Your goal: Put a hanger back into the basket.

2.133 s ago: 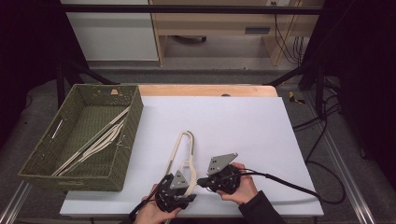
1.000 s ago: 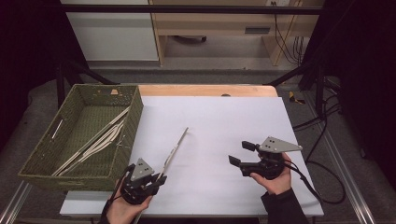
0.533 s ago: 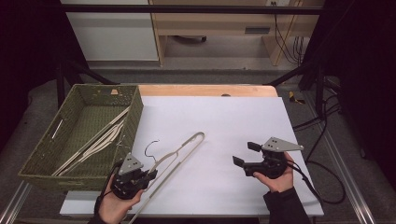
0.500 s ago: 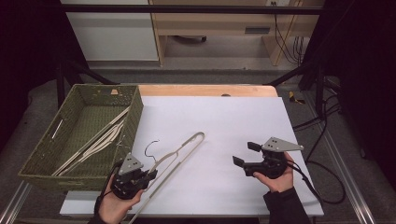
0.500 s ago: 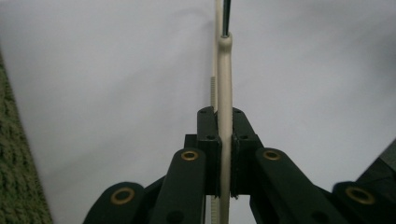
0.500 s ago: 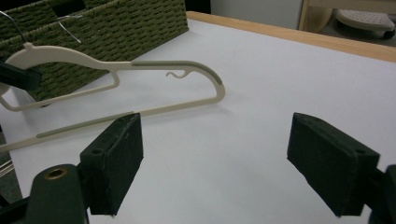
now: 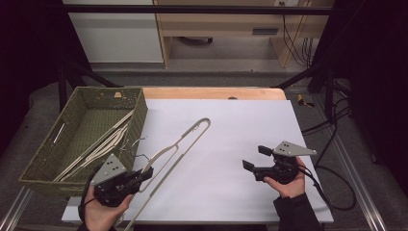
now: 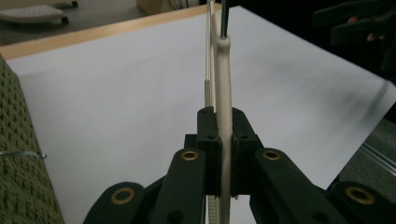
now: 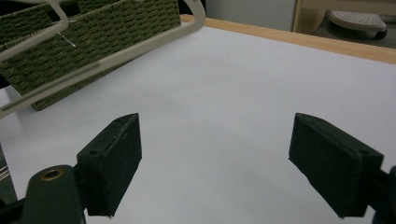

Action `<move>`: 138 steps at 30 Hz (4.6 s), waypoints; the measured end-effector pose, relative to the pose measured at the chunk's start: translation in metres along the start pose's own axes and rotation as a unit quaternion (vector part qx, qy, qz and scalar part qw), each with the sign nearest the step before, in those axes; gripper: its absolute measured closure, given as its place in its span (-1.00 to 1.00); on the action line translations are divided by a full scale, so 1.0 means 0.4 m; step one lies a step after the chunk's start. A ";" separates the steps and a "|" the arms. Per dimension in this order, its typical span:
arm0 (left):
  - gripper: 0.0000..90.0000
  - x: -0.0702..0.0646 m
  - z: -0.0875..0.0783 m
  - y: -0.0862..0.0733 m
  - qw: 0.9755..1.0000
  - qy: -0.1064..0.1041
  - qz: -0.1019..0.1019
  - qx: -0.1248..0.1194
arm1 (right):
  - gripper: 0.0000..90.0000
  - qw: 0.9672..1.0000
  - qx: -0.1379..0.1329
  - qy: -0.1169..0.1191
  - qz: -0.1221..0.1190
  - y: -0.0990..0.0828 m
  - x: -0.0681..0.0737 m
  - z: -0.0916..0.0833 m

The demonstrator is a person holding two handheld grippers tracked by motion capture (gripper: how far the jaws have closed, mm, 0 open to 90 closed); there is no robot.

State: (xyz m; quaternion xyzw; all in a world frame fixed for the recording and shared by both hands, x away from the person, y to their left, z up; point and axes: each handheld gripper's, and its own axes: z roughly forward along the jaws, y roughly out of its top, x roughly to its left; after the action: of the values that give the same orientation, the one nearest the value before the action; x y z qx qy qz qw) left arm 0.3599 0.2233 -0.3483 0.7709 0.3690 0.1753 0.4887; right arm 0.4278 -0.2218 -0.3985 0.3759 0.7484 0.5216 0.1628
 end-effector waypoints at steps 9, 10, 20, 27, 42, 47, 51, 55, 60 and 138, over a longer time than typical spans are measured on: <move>0.90 0.016 -0.061 0.076 0.998 -0.020 0.016 -0.049 | -0.62 1.000 -0.006 -0.002 0.001 0.003 -0.002 -0.007; 0.90 0.016 -0.065 0.087 0.998 -0.022 0.018 -0.052 | -0.62 1.000 -0.007 -0.002 0.001 0.003 -0.002 -0.008; 0.90 0.031 -0.101 0.203 0.996 -0.007 0.065 -0.069 | -0.64 1.000 -0.015 -0.007 0.002 0.005 -0.005 -0.015; 0.90 0.078 -0.137 0.275 0.993 0.023 0.103 -0.057 | -0.64 1.000 -0.016 -0.009 0.002 0.003 -0.010 -0.017; 0.90 0.268 -0.178 0.283 0.988 0.068 0.133 -0.025 | -0.65 1.000 -0.016 -0.008 0.003 0.000 -0.011 -0.013; 0.90 0.337 -0.169 0.253 0.987 0.089 0.131 -0.002 | -0.66 1.000 -0.017 -0.008 0.003 0.000 -0.010 -0.013; 0.90 0.381 -0.161 0.229 0.986 0.100 0.131 0.013 | -0.70 1.000 -0.021 -0.007 -0.001 0.001 -0.010 -0.015; 0.90 0.418 -0.150 0.204 0.984 0.113 0.139 0.026 | -0.72 1.000 -0.022 -0.009 -0.001 0.001 -0.010 -0.016; 0.90 0.449 -0.146 0.178 0.981 0.132 0.138 0.035 | -0.73 1.000 -0.022 -0.008 -0.002 0.000 -0.009 -0.015; -0.88 0.154 0.047 0.022 0.993 0.027 0.039 -0.104 | -0.88 0.999 -0.051 -0.011 -0.003 0.000 -0.017 -0.053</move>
State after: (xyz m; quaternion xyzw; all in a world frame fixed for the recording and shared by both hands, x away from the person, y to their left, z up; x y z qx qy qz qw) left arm 0.4165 0.2548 -0.3547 0.7244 0.3313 0.2522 0.5494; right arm 0.4190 -0.2408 -0.3910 0.3711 0.7197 0.5546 0.1917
